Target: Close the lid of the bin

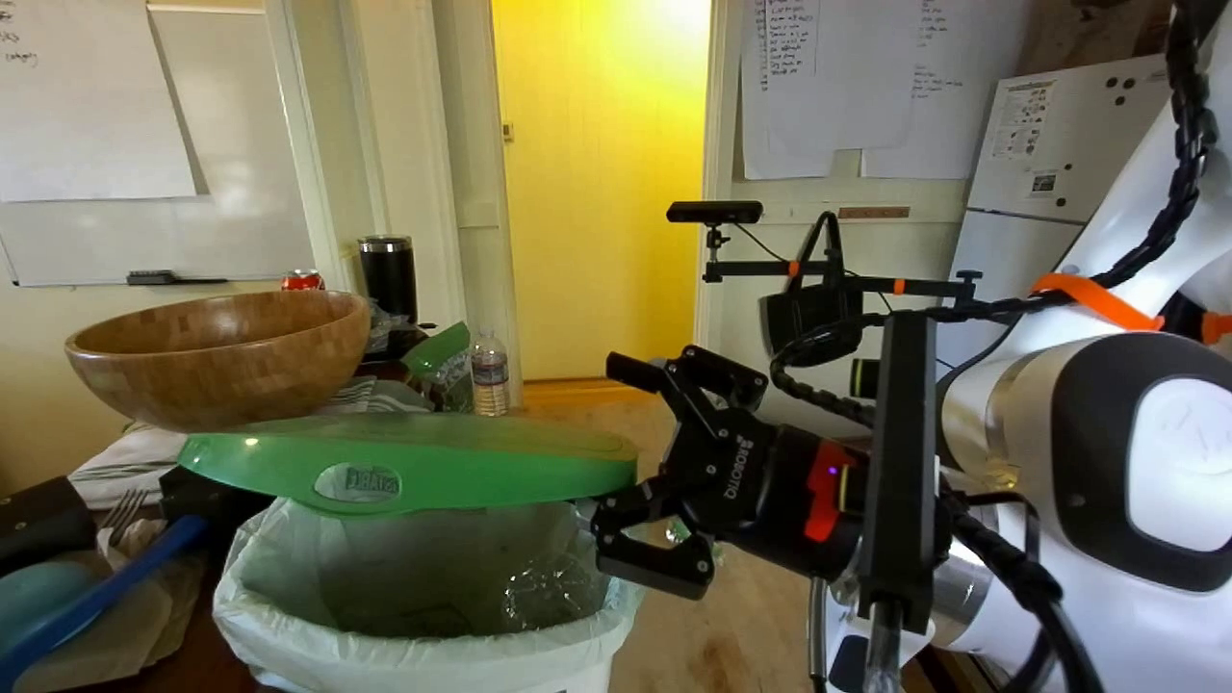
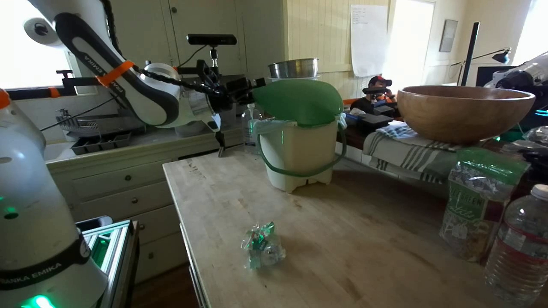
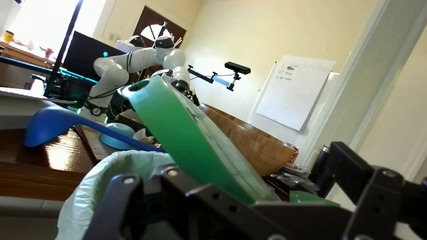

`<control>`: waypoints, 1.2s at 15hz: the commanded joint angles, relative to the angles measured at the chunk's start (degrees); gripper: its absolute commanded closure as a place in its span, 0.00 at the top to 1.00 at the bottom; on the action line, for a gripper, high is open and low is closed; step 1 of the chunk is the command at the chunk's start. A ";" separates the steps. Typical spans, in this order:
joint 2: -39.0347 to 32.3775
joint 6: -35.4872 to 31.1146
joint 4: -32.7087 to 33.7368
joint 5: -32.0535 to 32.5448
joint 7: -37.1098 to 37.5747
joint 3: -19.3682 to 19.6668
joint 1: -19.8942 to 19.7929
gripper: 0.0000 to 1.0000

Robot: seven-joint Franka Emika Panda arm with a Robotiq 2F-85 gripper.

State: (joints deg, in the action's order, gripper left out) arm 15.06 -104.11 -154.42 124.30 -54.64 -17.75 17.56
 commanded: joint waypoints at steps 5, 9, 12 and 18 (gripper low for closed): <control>0.82 -15.27 0.85 0.81 -0.15 1.99 -0.18 1.00; 3.02 -17.64 -0.35 4.83 1.18 1.21 0.55 1.00; 6.42 -20.58 -1.13 1.58 -0.41 1.07 1.05 1.00; 12.57 -19.89 -3.54 -1.84 -2.43 0.71 1.38 1.00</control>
State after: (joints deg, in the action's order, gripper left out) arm 23.40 -122.62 -155.76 125.78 -55.16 -16.92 18.58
